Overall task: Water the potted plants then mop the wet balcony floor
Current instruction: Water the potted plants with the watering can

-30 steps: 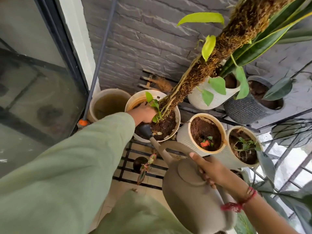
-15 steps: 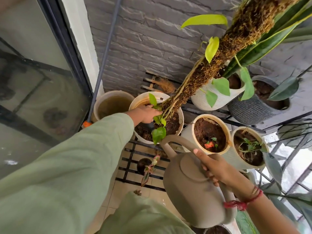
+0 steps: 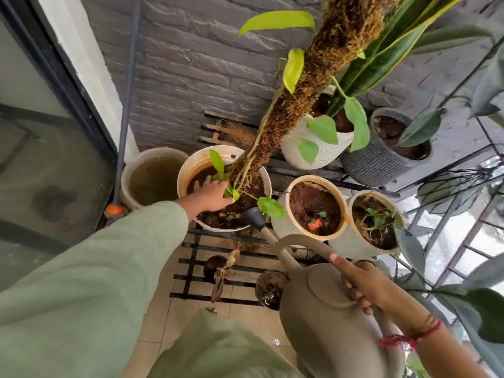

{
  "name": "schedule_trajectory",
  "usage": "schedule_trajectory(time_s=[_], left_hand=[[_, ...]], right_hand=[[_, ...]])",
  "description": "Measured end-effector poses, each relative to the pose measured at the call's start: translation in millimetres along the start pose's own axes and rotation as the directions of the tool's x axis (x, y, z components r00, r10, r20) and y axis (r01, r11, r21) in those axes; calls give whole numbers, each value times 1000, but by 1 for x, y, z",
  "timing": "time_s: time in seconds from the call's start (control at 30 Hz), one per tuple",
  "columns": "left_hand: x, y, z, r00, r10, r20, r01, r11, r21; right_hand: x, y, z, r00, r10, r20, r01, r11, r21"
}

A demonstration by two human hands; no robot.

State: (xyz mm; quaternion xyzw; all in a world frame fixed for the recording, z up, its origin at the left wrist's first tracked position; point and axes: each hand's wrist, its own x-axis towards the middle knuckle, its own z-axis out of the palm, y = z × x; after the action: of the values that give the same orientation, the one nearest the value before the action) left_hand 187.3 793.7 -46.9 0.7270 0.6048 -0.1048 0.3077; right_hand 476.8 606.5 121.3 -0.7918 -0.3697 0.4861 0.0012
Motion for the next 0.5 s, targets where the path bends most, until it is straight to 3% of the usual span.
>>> schedule_trajectory(time_s=[0.13, 0.23, 0.3, 0.4, 0.5], left_hand=[[-11, 39, 22, 961, -277, -25, 252, 907, -338], [-9, 67, 31, 913, -389, -125, 323, 874, -363], [-8, 81, 37, 891, -406, -204, 299, 862, -409], [-12, 91, 45, 900, -387, -201, 264, 851, -455], [-14, 88, 51, 925, -290, -246, 193, 915, -353]], right_hand=[[10, -3, -17, 998, -10, -59, 12, 1000, 24], [20, -12, -30, 996, -26, -87, 31, 997, 64], [26, -19, -37, 994, -44, -105, 53, 995, 79], [36, -32, -45, 989, -90, -118, 103, 989, 105], [48, -50, -52, 988, -113, -104, 122, 988, 94]])
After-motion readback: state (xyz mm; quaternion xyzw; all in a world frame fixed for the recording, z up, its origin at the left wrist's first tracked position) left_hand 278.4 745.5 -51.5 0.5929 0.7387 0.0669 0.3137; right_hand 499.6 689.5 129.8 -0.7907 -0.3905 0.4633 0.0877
